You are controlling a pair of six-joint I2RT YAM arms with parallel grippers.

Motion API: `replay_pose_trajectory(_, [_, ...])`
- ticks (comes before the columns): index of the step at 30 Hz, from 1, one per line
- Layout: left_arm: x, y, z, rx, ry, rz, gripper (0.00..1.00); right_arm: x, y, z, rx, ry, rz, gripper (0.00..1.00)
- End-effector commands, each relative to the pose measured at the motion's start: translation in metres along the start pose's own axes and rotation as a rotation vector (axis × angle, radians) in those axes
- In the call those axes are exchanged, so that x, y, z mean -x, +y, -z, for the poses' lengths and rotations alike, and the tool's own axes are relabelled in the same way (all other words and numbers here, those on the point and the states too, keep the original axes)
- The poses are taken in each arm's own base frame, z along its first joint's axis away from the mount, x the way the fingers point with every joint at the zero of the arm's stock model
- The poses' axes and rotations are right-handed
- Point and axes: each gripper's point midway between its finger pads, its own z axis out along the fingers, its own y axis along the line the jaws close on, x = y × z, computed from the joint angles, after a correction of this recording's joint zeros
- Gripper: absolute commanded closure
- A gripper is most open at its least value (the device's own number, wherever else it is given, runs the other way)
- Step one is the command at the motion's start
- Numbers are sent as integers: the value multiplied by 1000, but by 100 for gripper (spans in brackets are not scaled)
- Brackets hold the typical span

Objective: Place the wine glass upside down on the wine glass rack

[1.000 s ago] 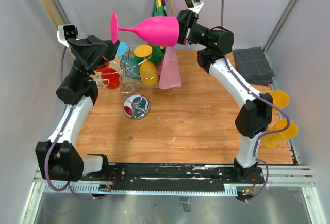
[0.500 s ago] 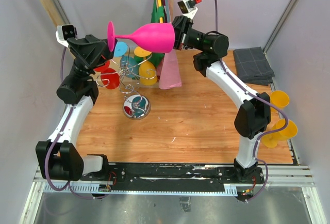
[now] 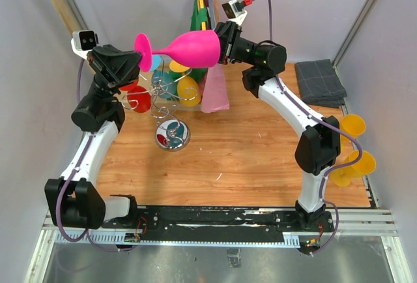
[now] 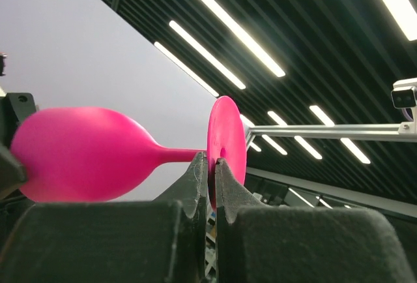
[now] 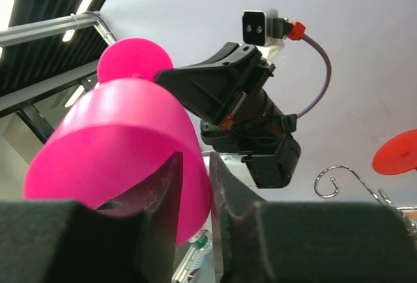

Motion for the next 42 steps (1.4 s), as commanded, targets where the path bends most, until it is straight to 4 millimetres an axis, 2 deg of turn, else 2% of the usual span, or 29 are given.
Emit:
replay_pose_trajectory(1, [-10,-52,-5,-140,59,126,100,-8,17,-2,72,22,42,65])
replay_pose_trajectory(2, [-11,-55,-7,-147,64,119,100,-7,17,-1,73,20,42,58])
replay_pose_trajectory(7, [-12,-68,-15,-171,74,90,100,-4,17,4,70,11,49,48])
replay_pose_trajectory(13, [-12,-72,-24,-127,67,15,100,3,25,15,45,-5,85,45])
replay_pose_trajectory(22, [10,-54,-38,63,-10,-127,100,16,56,40,5,-36,194,44])
replay_pose_trajectory(30, [53,-16,-29,437,-200,-356,100,20,80,59,-29,-56,289,44])
replay_pose_trajectory(35, [74,-25,-22,580,-324,-482,100,19,89,73,-21,-87,309,44])
replay_pose_trajectory(39, [87,-23,-2,714,-436,-511,100,24,91,86,-10,-128,301,44])
replay_pose_trajectory(42, [94,-35,17,825,-538,-602,100,26,90,94,-32,-144,312,44])
